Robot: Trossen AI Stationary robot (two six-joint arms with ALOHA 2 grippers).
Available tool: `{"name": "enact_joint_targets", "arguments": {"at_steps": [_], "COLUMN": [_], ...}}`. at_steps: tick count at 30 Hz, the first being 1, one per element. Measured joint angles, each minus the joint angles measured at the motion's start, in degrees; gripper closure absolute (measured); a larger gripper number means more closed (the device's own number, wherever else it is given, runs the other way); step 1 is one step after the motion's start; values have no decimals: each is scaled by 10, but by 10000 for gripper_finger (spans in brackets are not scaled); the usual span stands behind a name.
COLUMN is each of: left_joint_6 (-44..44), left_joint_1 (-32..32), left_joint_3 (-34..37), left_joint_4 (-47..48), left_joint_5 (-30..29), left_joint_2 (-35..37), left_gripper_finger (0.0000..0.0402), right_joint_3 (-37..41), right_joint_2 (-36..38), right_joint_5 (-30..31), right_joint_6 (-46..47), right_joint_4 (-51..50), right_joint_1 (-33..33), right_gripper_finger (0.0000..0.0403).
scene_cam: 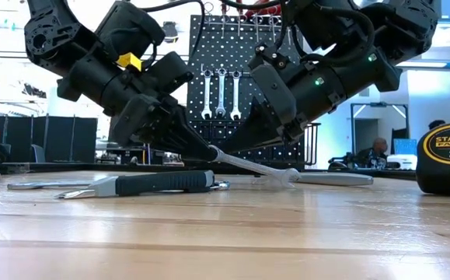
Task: Hang tools onto peg board
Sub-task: Hang the silver wrench on the pegboard
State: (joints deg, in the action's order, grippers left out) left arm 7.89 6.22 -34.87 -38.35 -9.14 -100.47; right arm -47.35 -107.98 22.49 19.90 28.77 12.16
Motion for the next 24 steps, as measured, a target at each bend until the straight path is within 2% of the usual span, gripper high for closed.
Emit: {"name": "enact_joint_targets", "arguments": {"at_steps": [3,7,12,15,19,24], "left_joint_6": [23,92,258,308,336,363], "left_joint_1": [3,28,90,113,129,146], "left_joint_3": [0,0,0,0,0,0], "left_joint_4": [16,41,52,48,45,39], "left_joint_5": [-4,-60,-203,-241,-283,-310], "left_joint_2": [0,0,0,0,0,0], "left_gripper_finger": [388,389,389,390,390,390], "right_joint_3": [0,0,-2,0,-1,0], "right_joint_2": [0,1,2,0,1,1], "right_joint_5": [0,-13,-143,-155,-157,-157], "right_joint_6": [13,46,111,118,112,96], "right_joint_4": [-3,-16,-44,-53,-46,-75], "right_joint_1": [-3,-6,-39,-51,-52,-51], "right_gripper_finger": [349,298,233,206,190,194]}}
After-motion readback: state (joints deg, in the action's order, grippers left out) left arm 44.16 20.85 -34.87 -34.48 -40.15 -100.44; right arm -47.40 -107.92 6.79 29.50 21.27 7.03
